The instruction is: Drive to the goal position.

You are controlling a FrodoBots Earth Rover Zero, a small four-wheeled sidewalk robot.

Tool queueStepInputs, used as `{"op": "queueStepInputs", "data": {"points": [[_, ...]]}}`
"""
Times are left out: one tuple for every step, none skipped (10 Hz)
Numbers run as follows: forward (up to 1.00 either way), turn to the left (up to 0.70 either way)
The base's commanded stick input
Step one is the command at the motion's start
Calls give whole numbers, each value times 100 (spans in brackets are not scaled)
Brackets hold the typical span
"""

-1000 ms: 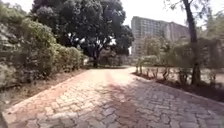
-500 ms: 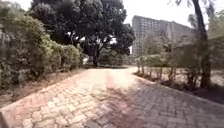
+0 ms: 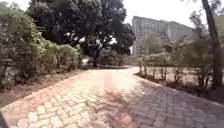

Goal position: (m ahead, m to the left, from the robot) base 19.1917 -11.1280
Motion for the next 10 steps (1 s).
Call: {"op": "queueStepInputs", "data": {"points": [[70, 0], [70, 0], [70, 0], [70, 0], [70, 0], [70, 0], [70, 0], [70, 0], [70, 0], [70, 0]]}}
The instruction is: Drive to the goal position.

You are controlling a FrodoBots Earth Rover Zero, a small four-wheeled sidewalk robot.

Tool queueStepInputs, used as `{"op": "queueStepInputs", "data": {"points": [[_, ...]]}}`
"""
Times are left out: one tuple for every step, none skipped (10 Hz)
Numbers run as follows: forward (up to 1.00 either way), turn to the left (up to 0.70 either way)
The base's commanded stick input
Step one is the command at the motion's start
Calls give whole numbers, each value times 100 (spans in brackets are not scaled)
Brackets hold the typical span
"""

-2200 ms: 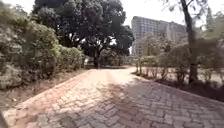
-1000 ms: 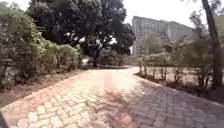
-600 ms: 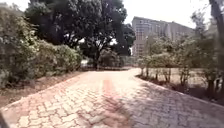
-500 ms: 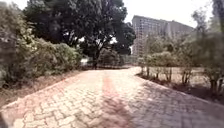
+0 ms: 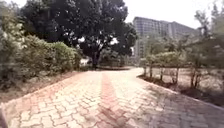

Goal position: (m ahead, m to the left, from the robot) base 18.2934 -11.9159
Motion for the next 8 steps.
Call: {"op": "queueStepInputs", "data": {"points": [[70, 0], [70, 0], [70, 0], [70, 0], [70, 0], [70, 0], [70, 0], [70, 0]]}}
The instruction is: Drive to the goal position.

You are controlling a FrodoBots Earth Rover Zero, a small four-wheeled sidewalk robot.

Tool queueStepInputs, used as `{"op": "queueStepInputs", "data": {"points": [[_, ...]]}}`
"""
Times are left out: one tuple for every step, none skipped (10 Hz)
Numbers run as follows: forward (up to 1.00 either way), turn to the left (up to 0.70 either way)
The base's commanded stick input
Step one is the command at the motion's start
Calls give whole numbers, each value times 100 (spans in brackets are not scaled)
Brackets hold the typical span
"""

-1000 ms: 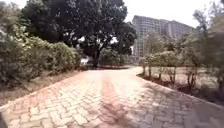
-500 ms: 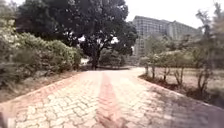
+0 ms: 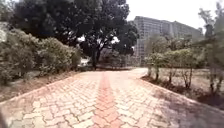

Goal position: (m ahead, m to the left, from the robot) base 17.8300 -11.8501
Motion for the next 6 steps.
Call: {"op": "queueStepInputs", "data": {"points": [[70, 0], [70, 0], [70, 0], [70, 0], [70, 0], [70, 0]]}}
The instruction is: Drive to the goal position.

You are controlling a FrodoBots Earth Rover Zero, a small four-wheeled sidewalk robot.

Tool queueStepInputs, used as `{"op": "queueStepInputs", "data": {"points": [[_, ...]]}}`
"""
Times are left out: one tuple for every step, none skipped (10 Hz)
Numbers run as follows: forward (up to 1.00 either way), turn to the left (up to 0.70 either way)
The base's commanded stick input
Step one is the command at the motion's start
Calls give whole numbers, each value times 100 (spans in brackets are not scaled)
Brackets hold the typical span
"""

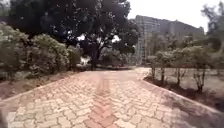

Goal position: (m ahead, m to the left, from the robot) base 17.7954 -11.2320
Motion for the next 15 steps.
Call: {"op": "queueStepInputs", "data": {"points": [[70, 0], [70, 0], [70, 0], [70, 0], [70, 0], [70, 0], [70, 0], [70, 0], [70, 0], [70, 0], [70, 0], [70, 0], [70, 0], [70, 0], [70, 0]]}}
